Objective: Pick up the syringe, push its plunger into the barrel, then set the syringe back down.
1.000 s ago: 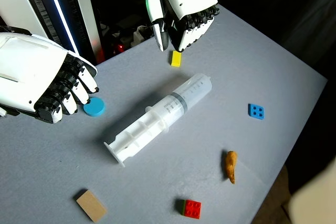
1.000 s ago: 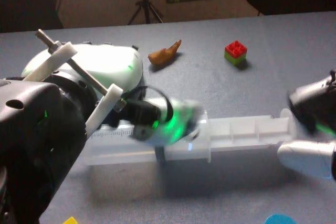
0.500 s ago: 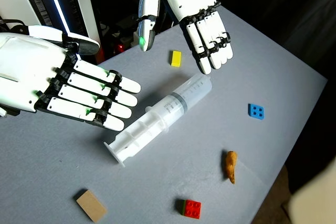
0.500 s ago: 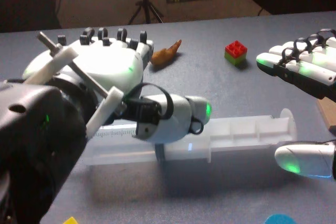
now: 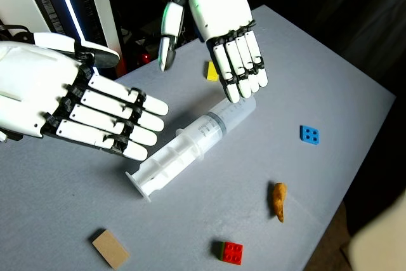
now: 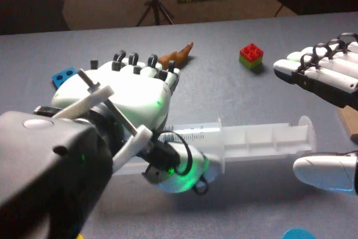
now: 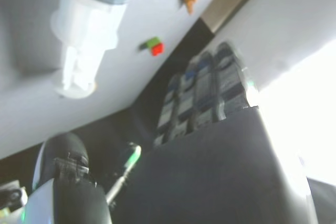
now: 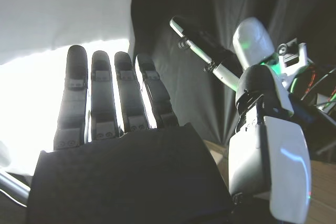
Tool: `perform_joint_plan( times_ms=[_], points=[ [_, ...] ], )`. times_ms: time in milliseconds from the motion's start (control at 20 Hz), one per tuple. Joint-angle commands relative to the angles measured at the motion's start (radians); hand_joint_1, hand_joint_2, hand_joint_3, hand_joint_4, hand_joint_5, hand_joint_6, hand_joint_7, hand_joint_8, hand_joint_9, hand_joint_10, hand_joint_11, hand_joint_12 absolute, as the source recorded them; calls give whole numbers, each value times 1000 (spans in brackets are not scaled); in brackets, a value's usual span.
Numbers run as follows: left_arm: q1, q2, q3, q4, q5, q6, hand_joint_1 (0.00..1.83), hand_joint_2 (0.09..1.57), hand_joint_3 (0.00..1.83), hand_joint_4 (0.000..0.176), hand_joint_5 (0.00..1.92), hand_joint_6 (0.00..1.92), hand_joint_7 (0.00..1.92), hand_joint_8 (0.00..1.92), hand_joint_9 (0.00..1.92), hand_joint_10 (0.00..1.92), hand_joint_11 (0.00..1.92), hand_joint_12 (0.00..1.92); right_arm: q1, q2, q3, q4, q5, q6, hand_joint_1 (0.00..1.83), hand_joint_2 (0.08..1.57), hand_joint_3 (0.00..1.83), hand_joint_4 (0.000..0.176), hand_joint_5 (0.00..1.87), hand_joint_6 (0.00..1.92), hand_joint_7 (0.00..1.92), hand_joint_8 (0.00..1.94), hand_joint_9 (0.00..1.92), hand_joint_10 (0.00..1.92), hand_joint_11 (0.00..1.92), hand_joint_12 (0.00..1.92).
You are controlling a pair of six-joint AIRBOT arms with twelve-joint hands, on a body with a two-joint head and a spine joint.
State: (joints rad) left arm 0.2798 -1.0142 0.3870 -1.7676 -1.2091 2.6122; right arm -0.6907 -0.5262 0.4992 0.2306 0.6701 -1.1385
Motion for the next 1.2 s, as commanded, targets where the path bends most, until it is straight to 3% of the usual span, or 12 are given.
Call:
perform_joint_plan(
  times_ms=[0, 250, 550, 750, 1150],
  points=[
    [1, -11, -8, 112, -45, -1, 471, 1038, 0, 0, 0, 0, 0, 0, 0, 0, 0, 0, 8, 1, 2, -11, 121, 4, 0, 1091, 3, 0, 77, 3, 84, 2, 102, 1, 0, 390],
    [59, -86, 0, 150, -119, -37, 584, 1062, 1, 0, 0, 0, 0, 0, 0, 0, 0, 0, 7, 0, 5, -11, 123, 4, 1, 1094, 0, 0, 92, 3, 102, 3, 107, 3, 0, 358],
    [111, -193, 42, 194, -190, -79, 532, 1080, 8, 0, 0, 0, 0, 0, 0, 0, 0, 0, 7, -1, 7, -11, 126, 4, 13, 1093, 0, 0, 82, 5, 97, 5, 94, 5, 0, 295],
    [156, -231, 70, 212, -228, -94, 499, 1062, 0, 0, 0, 0, 0, 0, 0, 0, 0, 0, 7, -2, 7, -11, 128, 4, 56, 1061, 0, 0, 85, 3, 90, 2, 91, 2, 0, 294],
    [221, -284, 151, 231, -207, -122, 419, 1082, 4, 0, 0, 0, 0, 0, 0, 0, 0, 0, 4, -3, 8, -12, 129, 4, 26, 1067, 2, 0, 107, 4, 105, 3, 110, 5, 0, 357]
  ],
)
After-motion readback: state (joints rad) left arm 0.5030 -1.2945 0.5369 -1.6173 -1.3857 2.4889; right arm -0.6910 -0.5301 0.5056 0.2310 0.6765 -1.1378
